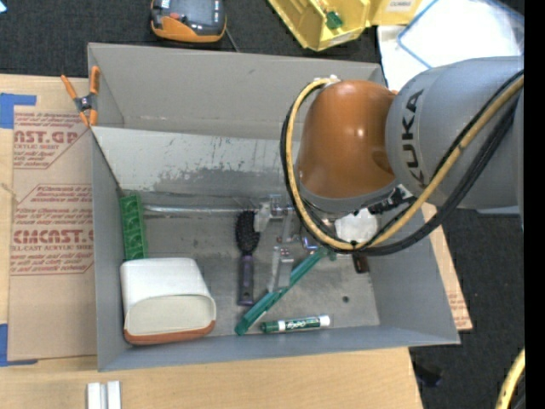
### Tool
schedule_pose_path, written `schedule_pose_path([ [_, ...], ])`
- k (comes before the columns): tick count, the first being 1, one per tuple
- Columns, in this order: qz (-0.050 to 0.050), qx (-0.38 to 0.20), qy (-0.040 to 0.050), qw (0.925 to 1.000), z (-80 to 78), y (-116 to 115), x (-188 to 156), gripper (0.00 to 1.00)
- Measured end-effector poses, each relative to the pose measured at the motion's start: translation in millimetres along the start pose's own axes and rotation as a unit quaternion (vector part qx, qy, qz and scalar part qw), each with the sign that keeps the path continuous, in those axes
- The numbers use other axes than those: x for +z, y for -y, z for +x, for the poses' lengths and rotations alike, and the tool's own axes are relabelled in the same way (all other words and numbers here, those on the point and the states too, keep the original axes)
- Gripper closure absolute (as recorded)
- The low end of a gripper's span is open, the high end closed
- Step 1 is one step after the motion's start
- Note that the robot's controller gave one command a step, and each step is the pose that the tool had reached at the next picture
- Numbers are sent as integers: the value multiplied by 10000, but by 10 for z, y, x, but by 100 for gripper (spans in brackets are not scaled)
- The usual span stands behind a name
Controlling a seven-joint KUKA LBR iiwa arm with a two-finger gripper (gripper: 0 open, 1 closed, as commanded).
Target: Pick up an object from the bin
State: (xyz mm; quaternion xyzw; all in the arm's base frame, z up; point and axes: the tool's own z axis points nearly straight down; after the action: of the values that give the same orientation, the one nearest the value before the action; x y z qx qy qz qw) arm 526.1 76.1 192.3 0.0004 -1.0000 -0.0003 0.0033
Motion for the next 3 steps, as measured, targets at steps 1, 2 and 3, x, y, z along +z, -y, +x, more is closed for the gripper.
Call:
schedule_pose_path([
  [1, -2, 4, 38, 10000, -18, 5, -37, 0],
  [2, 3, -510, 27, 9987, 129, -62, -1085, 0],
  [3, -6, -606, 63, 9981, 51, -16, -355, 0],
])
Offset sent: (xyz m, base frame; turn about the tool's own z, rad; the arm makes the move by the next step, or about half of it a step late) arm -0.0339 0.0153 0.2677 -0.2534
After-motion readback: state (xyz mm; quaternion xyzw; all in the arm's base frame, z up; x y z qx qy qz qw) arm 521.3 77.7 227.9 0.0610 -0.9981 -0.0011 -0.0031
